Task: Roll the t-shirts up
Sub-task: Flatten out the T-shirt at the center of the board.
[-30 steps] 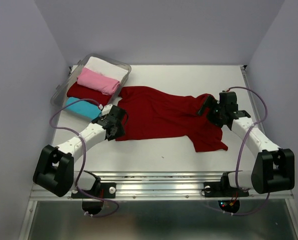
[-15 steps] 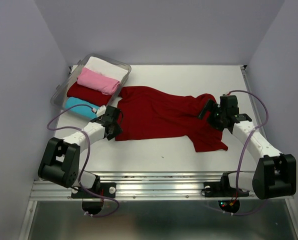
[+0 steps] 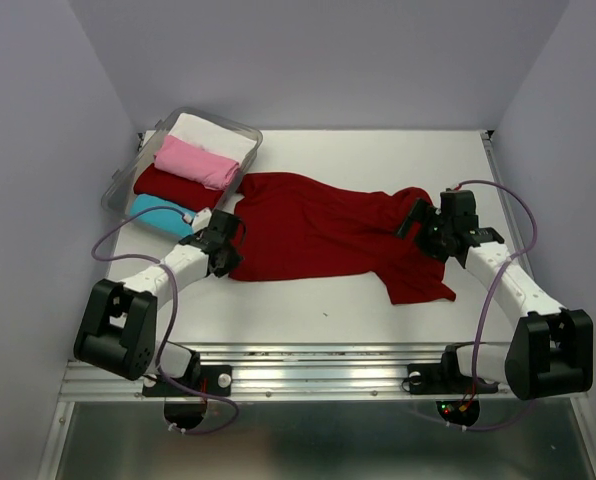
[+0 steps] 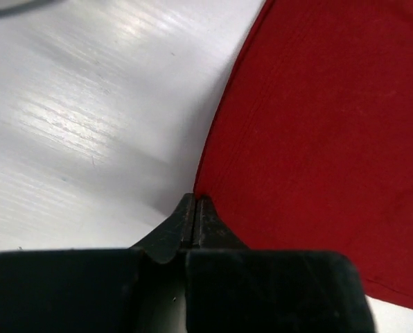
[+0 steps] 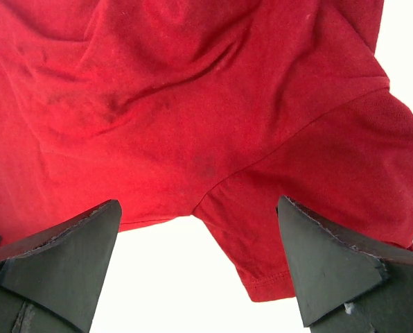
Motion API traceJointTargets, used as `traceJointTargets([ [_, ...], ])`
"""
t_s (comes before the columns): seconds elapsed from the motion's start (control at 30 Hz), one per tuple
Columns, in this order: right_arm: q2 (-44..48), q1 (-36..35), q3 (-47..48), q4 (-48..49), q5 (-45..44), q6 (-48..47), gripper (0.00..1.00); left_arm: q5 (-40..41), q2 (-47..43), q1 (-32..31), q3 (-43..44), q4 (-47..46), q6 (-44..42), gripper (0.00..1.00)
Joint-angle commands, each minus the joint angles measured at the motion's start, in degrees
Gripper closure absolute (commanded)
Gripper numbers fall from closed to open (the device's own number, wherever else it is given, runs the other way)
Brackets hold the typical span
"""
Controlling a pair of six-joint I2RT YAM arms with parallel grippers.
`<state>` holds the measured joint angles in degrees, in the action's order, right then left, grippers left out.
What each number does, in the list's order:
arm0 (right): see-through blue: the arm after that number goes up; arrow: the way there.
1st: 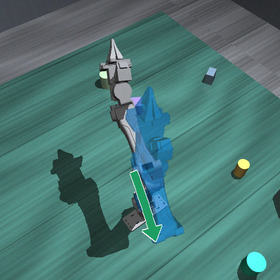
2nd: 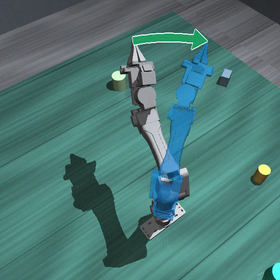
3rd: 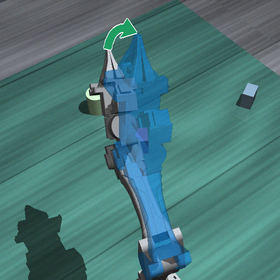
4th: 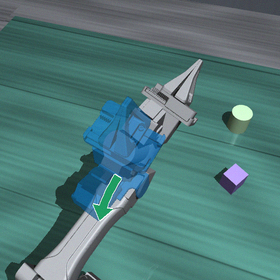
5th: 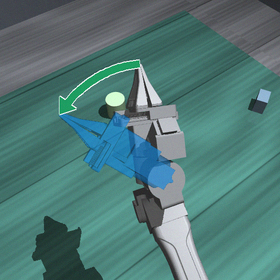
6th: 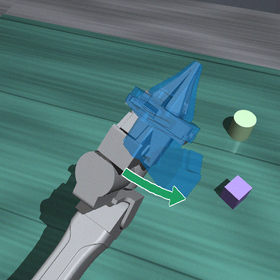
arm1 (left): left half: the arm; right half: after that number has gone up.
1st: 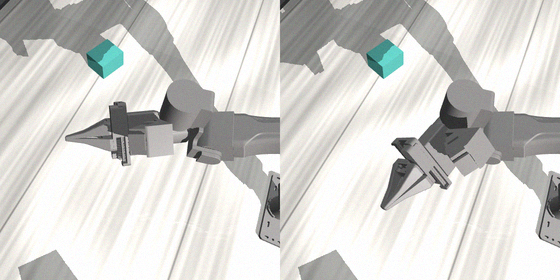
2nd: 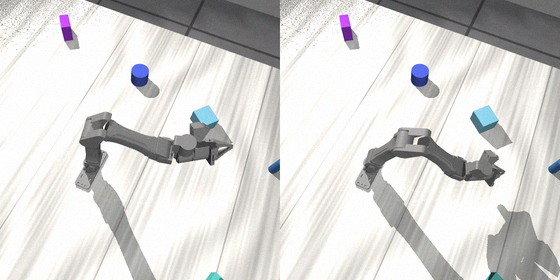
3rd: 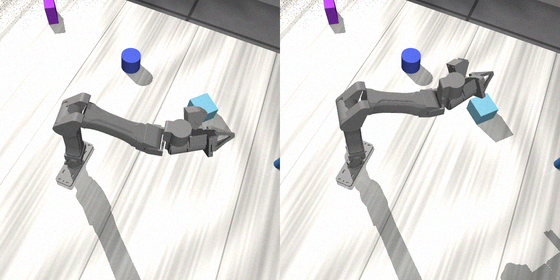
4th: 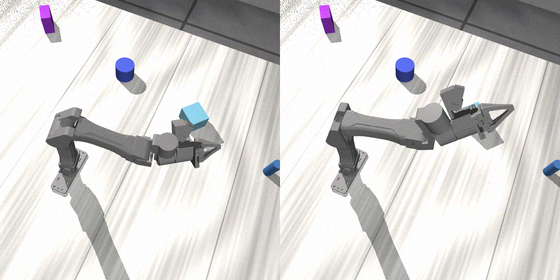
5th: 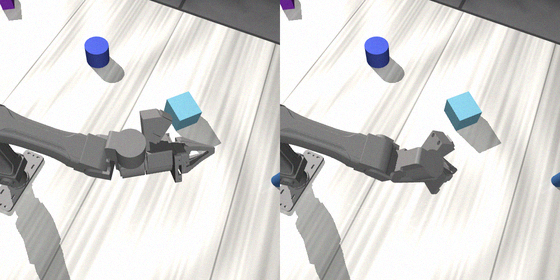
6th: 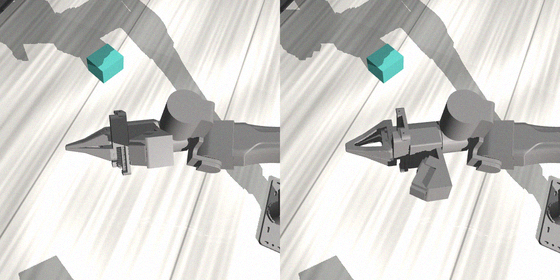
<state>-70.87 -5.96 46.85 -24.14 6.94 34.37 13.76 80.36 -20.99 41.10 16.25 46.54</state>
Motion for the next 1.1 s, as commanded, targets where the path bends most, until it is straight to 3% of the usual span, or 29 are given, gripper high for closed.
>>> traceJointTargets([
  [0.0, 1.0, 0.3, -0.4, 0.0, -0.3, 0.0, 0.00, 2.3, -4.3, 0.2, 2.7, 3.6, -2.6, 0.97],
  [0.1, 0.5, 0.3, -0.9, 0.0, -0.9, 0.0, 0.00, 1.6, -5.2, 0.1, 2.2, 3.3, -3.5, 0.71],
  [0.2, 0.4, 0.3, -1.5, -0.2, -1.3, -0.1, 0.00, 0.4, -5.3, 0.2, 1.3, 2.1, -3.9, 0.67],
  [0.47, 1.1, 0.3, -2.3, -0.3, -1.5, 0.3, 0.00, -0.4, -3.7, 0.1, -0.6, -0.3, -4.0, 0.72],
  [0.6, 1.1, 0.3, -2.2, -0.4, -1.5, 0.3, 0.00, 3.0, -2.8, 0.1, -0.5, 1.1, -3.0, 0.49],
  [0.67, 1.0, 0.3, -2.2, -0.4, -1.3, 0.3, 0.00, 5.1, -2.3, 0.1, -0.8, 1.3, -2.6, 0.49],
  [0.87, 0.8, 0.3, -1.9, -0.4, -1.3, 0.3, 0.00, 5.1, -0.5, 0.1, -2.2, -0.4, -1.9, 0.63],
  [1.07, 0.7, 0.3, -1.4, -0.5, -1.2, 0.3, 0.00, 4.3, 0.4, 0.2, -2.3, -1.1, -2.0, 0.71],
])
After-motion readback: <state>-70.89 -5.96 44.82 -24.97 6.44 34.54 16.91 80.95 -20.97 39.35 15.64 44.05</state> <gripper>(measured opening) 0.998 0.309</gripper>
